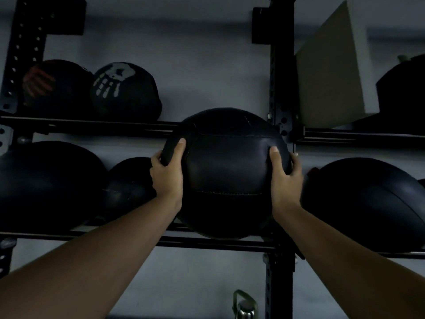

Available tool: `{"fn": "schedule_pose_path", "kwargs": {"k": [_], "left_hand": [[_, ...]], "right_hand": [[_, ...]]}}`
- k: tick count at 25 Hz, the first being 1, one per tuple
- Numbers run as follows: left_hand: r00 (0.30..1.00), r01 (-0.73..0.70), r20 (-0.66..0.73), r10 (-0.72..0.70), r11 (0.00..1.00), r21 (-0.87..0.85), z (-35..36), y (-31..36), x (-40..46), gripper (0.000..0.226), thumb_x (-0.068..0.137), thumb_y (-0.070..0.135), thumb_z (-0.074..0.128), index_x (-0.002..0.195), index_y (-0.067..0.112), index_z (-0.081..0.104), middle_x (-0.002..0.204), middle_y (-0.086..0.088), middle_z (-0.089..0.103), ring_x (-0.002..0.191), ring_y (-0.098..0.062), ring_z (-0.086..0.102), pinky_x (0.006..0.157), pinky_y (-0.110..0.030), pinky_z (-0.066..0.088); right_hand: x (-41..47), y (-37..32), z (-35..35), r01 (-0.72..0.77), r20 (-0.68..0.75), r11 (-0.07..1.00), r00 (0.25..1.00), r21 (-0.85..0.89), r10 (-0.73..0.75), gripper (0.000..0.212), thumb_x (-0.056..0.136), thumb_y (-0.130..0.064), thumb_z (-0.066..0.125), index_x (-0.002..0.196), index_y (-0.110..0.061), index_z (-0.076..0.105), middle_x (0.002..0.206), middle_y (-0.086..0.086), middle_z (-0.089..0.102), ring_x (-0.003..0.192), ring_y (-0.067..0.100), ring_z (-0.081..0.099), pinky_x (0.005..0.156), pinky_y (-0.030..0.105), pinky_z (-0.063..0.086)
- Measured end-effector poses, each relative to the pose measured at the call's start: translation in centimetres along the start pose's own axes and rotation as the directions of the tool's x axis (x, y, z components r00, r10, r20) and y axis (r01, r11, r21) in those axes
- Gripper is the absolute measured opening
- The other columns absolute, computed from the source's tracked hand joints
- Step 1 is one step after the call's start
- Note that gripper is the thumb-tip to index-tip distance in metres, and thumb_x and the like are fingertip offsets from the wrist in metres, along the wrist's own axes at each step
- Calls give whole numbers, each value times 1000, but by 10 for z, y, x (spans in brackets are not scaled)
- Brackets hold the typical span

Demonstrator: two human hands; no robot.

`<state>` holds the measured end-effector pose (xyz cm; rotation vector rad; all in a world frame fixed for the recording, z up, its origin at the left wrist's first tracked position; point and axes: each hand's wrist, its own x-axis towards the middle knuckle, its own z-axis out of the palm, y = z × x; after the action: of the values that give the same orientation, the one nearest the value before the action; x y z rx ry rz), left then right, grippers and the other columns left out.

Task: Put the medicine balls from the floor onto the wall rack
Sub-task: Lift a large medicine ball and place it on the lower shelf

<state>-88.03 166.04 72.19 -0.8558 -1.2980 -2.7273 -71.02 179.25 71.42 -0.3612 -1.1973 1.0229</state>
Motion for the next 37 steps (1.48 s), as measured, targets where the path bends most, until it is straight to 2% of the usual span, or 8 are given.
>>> {"fn": "schedule_pose_path", "kwargs": {"k": [7,10,13,17,25,31,34,37], "left_hand": [[998,63,20,-65,993,98,8,-72,47,103,56,86,70,143,35,48,147,-2,55,128,-29,60,110,-50,51],[983,55,163,-89,978,202,19,-95,75,102,59,83,70,148,39,46,152,-2,51,137,-33,53,114,-54,46],[946,-147,324,5,897,417,35,-125,88,96,71,83,59,156,44,37,167,2,34,154,-31,32,124,-58,27],[955,-289,199,218,827,482,53,-143,91,90,73,87,39,153,45,42,167,6,36,155,-23,27,125,-58,14],[933,-289,340,115,803,522,37,-131,91,83,84,81,48,157,44,36,169,4,31,157,-26,25,126,-61,20],[915,-233,395,-84,690,686,32,-100,76,83,98,71,38,167,30,15,176,-5,14,160,-39,14,128,-59,20],[896,-322,440,-64,590,741,24,-93,56,76,103,60,41,166,27,16,174,-11,17,158,-40,20,125,-58,27],[844,-496,531,77,490,717,7,-88,34,60,102,43,58,155,24,39,161,-10,33,149,-33,34,112,-44,39]], "right_hand": [[35,72,18,3,-26,999,1000,-53,-4,98,63,-88,57,149,-41,47,154,4,47,144,31,44,116,45,42],[55,109,18,-80,-38,990,996,-113,76,90,78,-84,50,156,-40,39,164,7,36,151,33,36,121,50,35],[67,144,22,74,17,948,997,-310,-72,61,99,-64,46,156,-44,39,168,4,29,157,29,26,127,55,22],[79,154,35,207,29,894,977,-398,-214,60,96,-66,41,153,-47,43,166,-1,34,156,24,27,126,57,19],[77,144,22,197,137,858,979,-474,-150,58,102,-62,39,157,-46,35,169,1,27,158,28,22,127,58,17],[67,115,11,252,289,634,956,-731,-47,68,105,-61,27,166,-33,15,171,13,24,155,41,28,116,61,35],[52,98,-5,220,310,601,949,-768,50,68,106,-57,34,166,-29,18,168,17,28,150,44,36,114,58,39],[26,83,-23,190,301,555,947,-810,114,57,106,-47,46,156,-23,37,153,20,45,133,46,52,106,51,47]]}}
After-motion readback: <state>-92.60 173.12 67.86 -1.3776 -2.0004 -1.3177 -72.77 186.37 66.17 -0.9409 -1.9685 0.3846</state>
